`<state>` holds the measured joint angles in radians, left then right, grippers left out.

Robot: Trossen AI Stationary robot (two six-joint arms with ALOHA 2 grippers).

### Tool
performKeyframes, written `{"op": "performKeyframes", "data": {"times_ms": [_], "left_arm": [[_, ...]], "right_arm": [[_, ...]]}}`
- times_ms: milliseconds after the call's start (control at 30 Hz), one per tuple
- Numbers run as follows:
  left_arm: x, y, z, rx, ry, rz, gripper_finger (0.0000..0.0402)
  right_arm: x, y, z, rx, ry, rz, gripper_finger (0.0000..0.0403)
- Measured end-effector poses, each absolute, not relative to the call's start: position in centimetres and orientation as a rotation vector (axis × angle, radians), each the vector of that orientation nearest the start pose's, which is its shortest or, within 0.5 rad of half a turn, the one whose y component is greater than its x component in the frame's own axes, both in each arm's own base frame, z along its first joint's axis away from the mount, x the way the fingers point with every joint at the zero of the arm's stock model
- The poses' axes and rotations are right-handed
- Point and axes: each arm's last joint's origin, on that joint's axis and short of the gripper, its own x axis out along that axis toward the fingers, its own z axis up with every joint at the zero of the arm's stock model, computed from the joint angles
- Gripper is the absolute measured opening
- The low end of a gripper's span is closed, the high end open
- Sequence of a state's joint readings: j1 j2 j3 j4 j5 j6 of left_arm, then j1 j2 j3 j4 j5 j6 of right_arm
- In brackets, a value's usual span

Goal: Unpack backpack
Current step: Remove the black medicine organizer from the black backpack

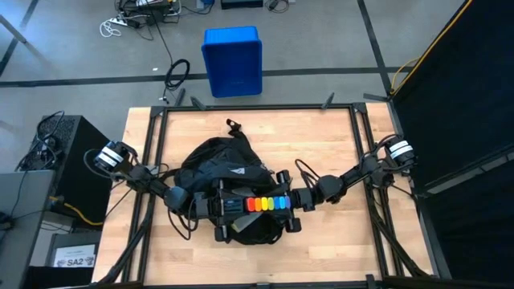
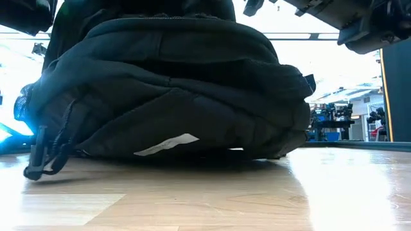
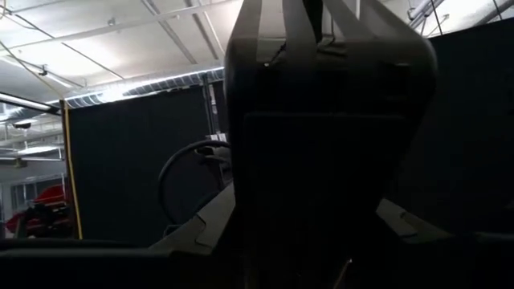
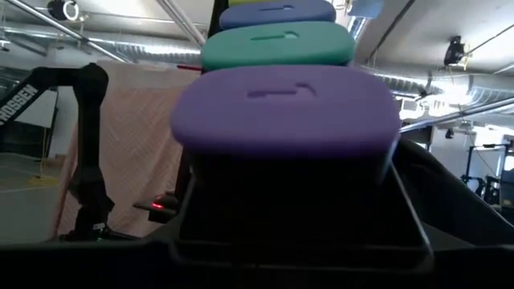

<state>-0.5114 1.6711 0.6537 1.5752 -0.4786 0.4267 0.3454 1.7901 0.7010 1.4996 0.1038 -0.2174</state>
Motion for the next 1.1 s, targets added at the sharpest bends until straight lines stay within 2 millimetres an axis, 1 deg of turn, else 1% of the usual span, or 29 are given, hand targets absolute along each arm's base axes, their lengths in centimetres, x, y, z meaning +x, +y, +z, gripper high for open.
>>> {"op": "performKeyframes", "data": {"times_ms": [200,233,300,367,433,467,533,633,700,800,867,1000,1100], "left_arm": [[27.4,-13.9,23.6,0.147,-0.448,0.079,0.0137],[27.3,-14.1,23.5,0.145,-0.440,0.083,0.0144],[27.3,-14.3,23.3,0.147,-0.408,0.109,0.0192],[27.2,-14.6,23.0,0.152,-0.381,0.133,0.0253],[27.1,-14.7,22.9,0.155,-0.354,0.165,0.0302],[27.1,-14.8,22.8,0.155,-0.341,0.178,0.0320],[27.0,-14.9,22.6,0.158,-0.311,0.211,0.0340],[26.9,-15.1,22.3,0.168,-0.274,0.238,0.0345],[26.8,-15.3,22.2,0.172,-0.256,0.251,0.0341],[26.6,-15.6,22.1,0.191,-0.230,0.278,0.0329],[26.4,-15.8,21.9,0.205,-0.207,0.304,0.0322],[26.2,-15.9,21.7,0.238,-0.157,0.378,0.0311],[26.2,-15.9,21.5,0.248,-0.140,0.388,0.0308]], "right_arm": [[30.8,11.3,20.6,-0.119,-0.410,0.173,0.0155],[30.6,11.4,20.5,-0.121,-0.405,0.166,0.0155],[30.2,11.5,20.7,-0.117,-0.404,0.144,0.0155],[29.7,11.7,21.6,-0.114,-0.440,0.129,0.0154],[29.2,11.9,22.4,-0.126,-0.469,0.112,0.0154],[28.9,12.1,22.7,-0.137,-0.477,0.105,0.0154],[28.4,12.4,23.3,-0.159,-0.481,0.086,0.0154],[27.5,12.9,24.5,-0.186,-0.473,0.064,0.0154],[26.9,13.3,24.8,-0.219,-0.398,0.030,0.0154],[25.8,14.2,24.5,-0.284,-0.189,-0.077,0.0154],[24.6,14.8,24.4,-0.291,-0.077,-0.178,0.0154],[22.0,16.0,24.0,-0.234,0.067,-0.385,0.0154],[20.3,16.6,23.1,-0.162,0.107,-0.490,0.0154]]}}
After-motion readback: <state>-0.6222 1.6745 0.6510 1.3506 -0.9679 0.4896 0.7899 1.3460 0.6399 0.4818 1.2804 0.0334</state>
